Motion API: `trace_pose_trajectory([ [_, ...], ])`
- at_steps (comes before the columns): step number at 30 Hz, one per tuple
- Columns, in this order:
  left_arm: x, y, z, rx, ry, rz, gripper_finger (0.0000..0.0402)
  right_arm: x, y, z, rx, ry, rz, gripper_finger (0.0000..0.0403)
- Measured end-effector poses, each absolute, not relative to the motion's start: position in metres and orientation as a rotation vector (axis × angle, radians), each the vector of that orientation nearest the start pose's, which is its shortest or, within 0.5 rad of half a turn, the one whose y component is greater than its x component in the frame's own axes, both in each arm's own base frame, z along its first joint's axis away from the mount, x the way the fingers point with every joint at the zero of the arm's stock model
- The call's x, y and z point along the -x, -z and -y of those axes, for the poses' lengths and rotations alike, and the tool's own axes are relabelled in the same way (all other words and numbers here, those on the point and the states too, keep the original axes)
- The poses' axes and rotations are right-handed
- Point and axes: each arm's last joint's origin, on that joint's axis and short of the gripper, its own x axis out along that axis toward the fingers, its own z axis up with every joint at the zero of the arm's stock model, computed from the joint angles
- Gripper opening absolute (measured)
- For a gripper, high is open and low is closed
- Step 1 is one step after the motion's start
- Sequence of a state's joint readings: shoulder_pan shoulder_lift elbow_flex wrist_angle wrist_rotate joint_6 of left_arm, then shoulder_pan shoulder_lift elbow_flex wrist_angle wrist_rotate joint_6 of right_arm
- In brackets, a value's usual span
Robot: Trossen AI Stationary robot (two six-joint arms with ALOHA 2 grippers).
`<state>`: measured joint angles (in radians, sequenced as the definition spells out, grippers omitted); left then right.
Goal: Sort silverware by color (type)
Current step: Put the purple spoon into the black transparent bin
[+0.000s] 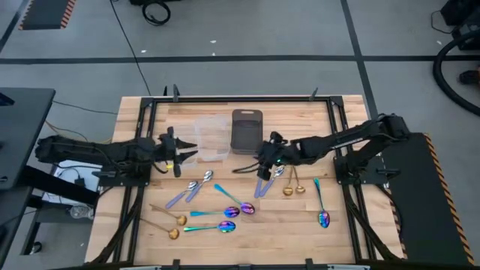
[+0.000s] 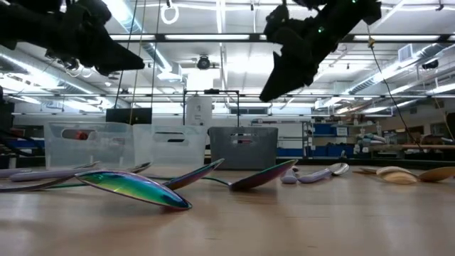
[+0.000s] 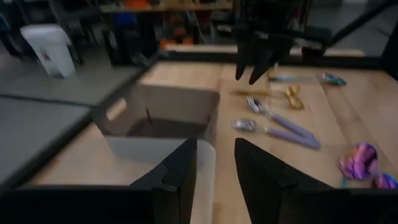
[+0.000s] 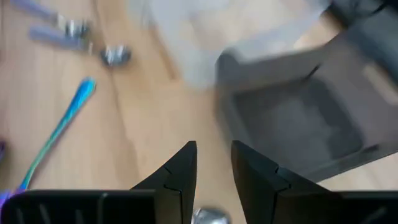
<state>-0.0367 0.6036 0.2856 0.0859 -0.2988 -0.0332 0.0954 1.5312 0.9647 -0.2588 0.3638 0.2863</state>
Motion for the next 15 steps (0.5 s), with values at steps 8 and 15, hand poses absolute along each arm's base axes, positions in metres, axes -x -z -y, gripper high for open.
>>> trace_pose_trajectory([
  [8,-0.164,-0.202,-0.002,0.012,-0.258,-0.337,0.0133,-0.331,-0.201,-0.034,-0.080,0.305,-1.063,0.0110],
  [15,-0.175,-0.201,-0.002,0.014,-0.260,-0.382,0.0170,-0.336,-0.178,-0.043,0.027,0.196,-1.280,0.0121],
])
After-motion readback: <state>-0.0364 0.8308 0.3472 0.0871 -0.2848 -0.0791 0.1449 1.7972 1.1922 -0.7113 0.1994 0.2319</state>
